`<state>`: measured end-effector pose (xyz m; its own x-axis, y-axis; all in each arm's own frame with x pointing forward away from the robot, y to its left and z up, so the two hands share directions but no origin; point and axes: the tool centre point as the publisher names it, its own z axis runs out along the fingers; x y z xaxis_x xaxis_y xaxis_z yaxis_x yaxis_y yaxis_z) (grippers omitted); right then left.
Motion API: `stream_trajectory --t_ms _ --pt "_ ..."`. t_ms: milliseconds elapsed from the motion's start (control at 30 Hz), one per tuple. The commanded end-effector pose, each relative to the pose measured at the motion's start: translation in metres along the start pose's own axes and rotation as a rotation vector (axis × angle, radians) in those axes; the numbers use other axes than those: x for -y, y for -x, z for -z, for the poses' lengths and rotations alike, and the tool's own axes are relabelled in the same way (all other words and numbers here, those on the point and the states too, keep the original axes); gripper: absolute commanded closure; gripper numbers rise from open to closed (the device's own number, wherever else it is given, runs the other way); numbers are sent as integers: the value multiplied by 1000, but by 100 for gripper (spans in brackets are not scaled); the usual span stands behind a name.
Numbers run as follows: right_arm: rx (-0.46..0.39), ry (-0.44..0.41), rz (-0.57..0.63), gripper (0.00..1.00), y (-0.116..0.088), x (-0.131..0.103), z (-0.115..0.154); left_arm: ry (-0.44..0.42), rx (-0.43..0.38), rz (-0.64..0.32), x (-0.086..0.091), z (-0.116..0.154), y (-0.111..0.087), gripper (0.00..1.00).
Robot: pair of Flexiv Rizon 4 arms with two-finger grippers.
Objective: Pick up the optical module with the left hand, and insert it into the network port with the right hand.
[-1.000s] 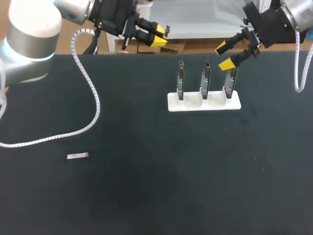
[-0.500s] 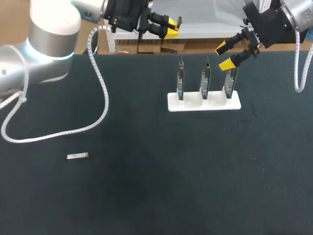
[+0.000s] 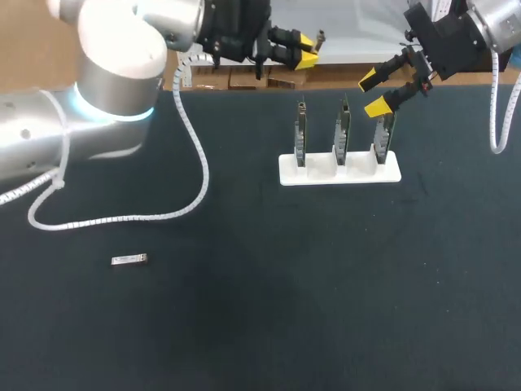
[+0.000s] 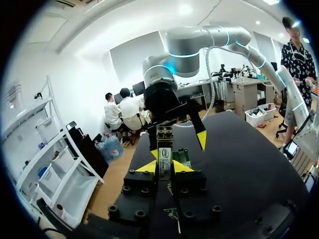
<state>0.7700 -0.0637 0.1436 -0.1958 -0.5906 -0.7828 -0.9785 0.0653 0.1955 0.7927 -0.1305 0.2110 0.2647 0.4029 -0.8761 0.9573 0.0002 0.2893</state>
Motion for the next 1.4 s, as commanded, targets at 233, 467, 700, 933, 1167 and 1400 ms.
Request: stream_trajectory --t_ms 233,467,700,933,1167,1400 --pt "0 -4 1 0 0 -1 0 75 25 -14 6 -6 -3 100" --pt "0 -4 1 0 0 -1 0 75 25 -14 6 -6 -3 100" --pt "0 -4 1 0 0 -1 0 70 97 29 2 -15 1 100" --pt "0 -4 1 0 0 -1 0 65 162 67 0 -22 5 100" --pt "0 -4 1 0 0 -1 0 -2 220 80 6 -34 10 100" --pt "0 -4 1 0 0 -1 0 -40 234 109 15 -42 7 100"
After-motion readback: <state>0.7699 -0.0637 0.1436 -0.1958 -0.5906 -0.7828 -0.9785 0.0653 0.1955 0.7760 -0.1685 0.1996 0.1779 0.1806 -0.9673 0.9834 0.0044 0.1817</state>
